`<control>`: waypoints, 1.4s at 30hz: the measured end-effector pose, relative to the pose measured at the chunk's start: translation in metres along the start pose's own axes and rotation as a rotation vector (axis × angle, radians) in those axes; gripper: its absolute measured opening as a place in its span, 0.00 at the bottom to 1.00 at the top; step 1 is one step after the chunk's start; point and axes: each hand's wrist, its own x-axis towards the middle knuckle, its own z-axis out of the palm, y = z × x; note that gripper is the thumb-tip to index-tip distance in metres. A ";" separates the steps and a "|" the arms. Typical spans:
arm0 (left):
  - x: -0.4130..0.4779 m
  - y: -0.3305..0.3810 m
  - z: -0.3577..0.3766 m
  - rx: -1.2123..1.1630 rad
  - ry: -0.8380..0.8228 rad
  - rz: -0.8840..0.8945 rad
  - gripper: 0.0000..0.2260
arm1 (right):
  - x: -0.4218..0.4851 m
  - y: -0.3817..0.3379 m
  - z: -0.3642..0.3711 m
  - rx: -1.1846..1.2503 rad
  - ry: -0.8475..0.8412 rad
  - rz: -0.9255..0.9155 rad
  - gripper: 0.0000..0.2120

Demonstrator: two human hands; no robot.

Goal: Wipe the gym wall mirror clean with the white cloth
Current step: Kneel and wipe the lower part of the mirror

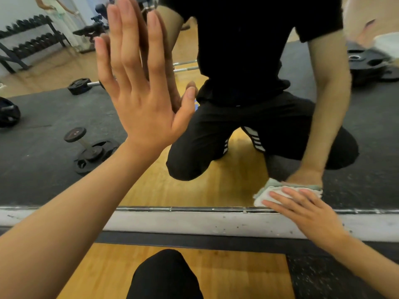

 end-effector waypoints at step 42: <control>-0.002 0.000 0.001 0.036 0.003 0.014 0.35 | 0.009 0.037 -0.049 0.169 0.147 0.111 0.55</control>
